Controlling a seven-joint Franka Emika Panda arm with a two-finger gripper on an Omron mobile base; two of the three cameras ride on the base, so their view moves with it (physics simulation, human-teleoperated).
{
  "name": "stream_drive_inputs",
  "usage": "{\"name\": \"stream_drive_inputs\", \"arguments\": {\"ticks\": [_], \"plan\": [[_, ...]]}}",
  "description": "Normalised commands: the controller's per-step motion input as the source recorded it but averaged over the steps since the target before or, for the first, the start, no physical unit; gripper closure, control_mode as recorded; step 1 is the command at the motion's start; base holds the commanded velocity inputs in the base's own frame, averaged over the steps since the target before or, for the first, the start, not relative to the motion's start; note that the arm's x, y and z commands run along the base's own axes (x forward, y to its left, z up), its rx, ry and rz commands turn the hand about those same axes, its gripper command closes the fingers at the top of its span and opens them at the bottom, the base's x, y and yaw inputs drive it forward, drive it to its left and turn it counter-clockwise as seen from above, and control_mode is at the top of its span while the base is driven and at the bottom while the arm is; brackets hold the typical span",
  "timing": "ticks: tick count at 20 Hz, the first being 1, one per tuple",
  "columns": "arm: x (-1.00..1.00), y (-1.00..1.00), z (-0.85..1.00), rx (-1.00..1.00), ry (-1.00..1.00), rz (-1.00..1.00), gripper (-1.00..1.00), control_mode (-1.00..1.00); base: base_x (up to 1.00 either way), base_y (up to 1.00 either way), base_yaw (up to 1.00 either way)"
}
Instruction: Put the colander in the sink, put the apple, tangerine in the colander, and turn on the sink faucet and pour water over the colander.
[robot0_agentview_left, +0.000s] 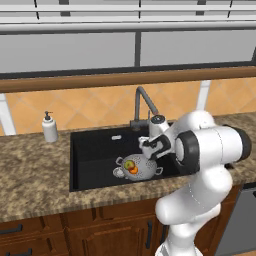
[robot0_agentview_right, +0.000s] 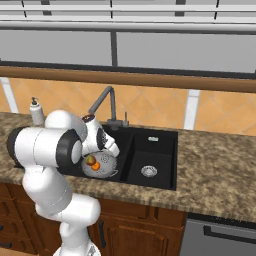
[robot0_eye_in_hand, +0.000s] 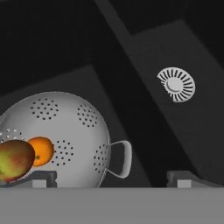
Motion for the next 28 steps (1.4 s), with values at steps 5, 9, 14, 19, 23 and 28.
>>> {"name": "stream_drive_inputs", "arguments": {"ticks": [5, 9, 14, 19, 23, 28], "plan": [[0.00, -0.41, 0.76, 0.07, 0.00, 0.00, -1.00, -1.00, 0.00, 0.00, 0.00], [0.00, -0.45, 0.74, 0.07, 0.00, 0.03, -1.00, -1.00, 0.00, 0.00, 0.00], [-0.03, -0.42, 0.27, 0.01, -0.11, 0.08, -1.00, -1.00, 0.00, 0.00, 0.00], [-0.10, -0.28, 0.02, 0.00, -0.35, 0.15, -1.00, -1.00, 0.00, 0.00, 0.00], [-0.20, -0.18, 0.00, 0.00, -0.37, 0.20, -1.00, -1.00, 0.00, 0.00, 0.00], [-0.04, -0.02, 0.09, 0.00, -0.32, 0.12, -1.00, -1.00, 0.00, 0.00, 0.00]]}}
